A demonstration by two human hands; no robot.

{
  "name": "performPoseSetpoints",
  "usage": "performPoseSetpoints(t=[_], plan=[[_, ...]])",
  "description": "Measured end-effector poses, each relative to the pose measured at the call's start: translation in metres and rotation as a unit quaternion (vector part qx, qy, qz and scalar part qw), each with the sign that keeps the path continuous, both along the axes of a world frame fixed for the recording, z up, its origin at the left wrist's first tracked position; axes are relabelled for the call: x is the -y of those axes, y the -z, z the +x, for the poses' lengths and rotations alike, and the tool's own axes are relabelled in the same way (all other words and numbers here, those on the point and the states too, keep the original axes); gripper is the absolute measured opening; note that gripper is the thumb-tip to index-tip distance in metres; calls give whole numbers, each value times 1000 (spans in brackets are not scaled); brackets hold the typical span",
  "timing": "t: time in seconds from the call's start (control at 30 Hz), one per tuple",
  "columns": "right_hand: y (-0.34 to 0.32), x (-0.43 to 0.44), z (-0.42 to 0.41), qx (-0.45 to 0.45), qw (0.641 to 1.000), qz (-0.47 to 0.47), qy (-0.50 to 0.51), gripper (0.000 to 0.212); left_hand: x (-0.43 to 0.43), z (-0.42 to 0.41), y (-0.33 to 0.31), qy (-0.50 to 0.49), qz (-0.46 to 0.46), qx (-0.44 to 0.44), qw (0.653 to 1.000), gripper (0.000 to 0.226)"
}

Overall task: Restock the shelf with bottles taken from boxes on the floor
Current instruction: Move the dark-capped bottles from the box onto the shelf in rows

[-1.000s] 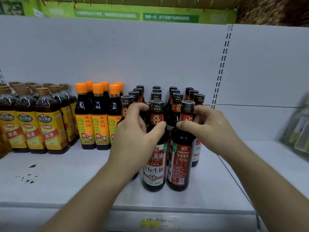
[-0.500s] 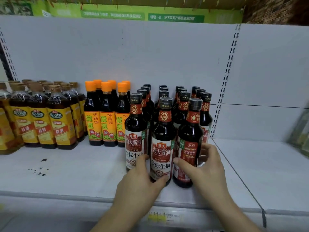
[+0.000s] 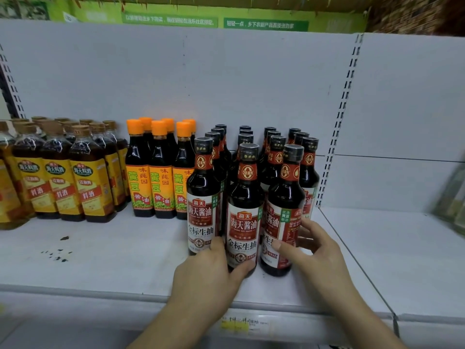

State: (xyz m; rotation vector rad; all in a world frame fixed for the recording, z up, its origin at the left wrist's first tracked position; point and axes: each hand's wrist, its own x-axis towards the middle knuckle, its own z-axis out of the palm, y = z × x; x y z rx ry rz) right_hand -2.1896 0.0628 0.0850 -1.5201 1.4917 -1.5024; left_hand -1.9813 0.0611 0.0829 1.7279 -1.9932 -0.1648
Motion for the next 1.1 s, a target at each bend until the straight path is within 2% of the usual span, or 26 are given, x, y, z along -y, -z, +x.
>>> performPoseSetpoints(t=[0.13, 0.47, 0.6, 0.73, 0.93, 1.1], plan=[[8, 1, 0, -16, 1000, 2, 9, 63, 0, -2, -3, -4, -1, 22, 1000, 58], [5, 8, -8, 17, 994, 34, -103, 49, 2, -5, -5, -11, 6, 27, 1000, 54], [8, 10, -5, -19, 998, 24, -61, 53, 3, -6, -3, -16, 4, 23, 1000, 53], [12, 14, -4, -7, 999, 31, -16, 62, 6, -6, -3, -22, 2, 22, 1000, 53], [16, 22, -11, 34, 995, 44, -83, 49, 6, -6, -3, -22, 6, 25, 999, 53], [17, 24, -10, 30, 994, 39, -101, 47, 8, -6, -7, -25, 12, 48, 998, 52]])
